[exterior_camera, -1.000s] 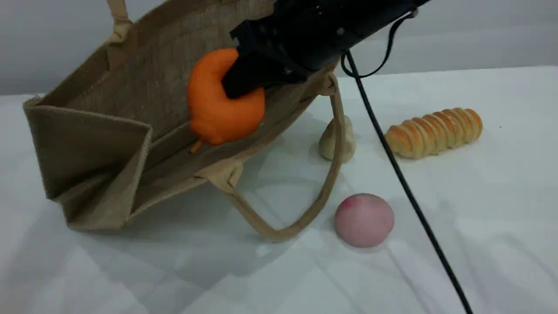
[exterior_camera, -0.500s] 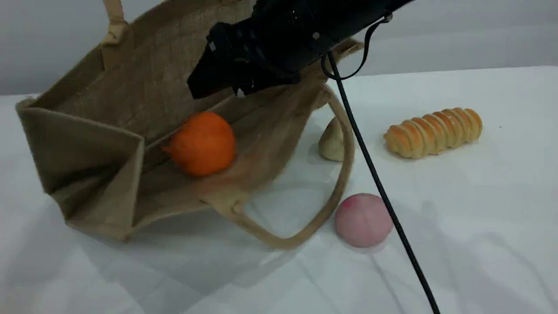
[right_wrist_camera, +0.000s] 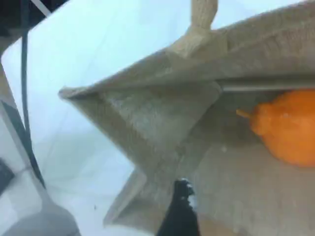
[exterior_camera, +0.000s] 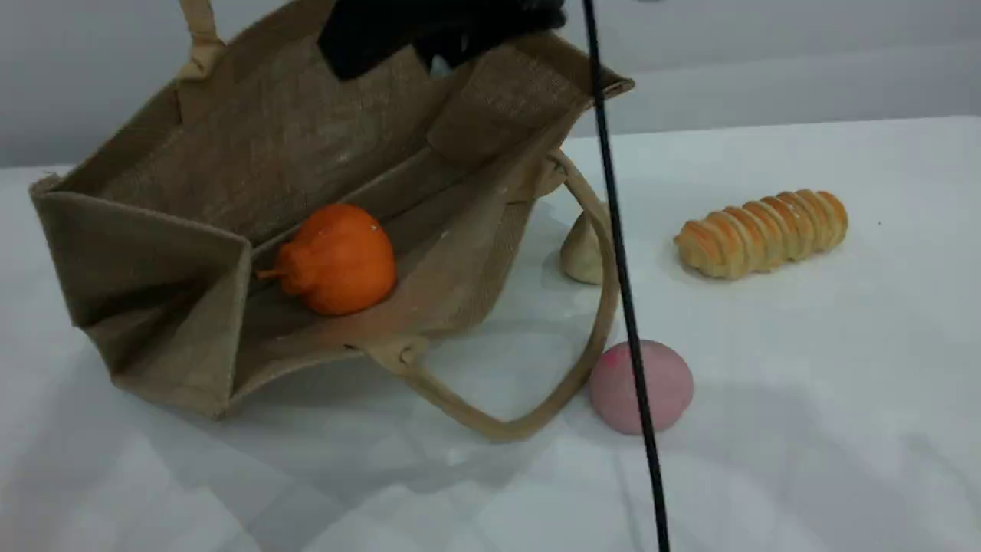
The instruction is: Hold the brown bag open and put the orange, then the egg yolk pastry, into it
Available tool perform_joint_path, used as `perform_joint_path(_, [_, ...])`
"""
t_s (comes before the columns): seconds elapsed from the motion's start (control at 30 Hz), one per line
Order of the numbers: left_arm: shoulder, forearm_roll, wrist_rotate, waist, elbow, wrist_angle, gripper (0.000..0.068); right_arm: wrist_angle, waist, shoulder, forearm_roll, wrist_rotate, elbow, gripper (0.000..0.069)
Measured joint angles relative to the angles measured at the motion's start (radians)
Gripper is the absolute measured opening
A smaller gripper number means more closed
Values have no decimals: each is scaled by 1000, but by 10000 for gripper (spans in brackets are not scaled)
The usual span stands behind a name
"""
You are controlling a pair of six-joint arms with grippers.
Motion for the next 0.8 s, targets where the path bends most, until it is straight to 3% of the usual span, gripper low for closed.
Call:
perform_joint_path(0.27, [0, 2, -1, 0, 0, 0, 86, 112, 0, -142, -401, 338, 0, 570])
perform_joint_path(0.47, [0, 2, -30, 0, 0, 0, 86, 243, 0, -166, -644, 493, 2, 570])
perform_joint_path(0.6, [0, 8, -30, 0, 0, 0, 86, 261, 0, -164, -691, 522, 2, 570])
perform_joint_path(0.8, [-1, 9, -30, 0, 0, 0, 86, 155, 0, -125, -687, 529, 10, 570])
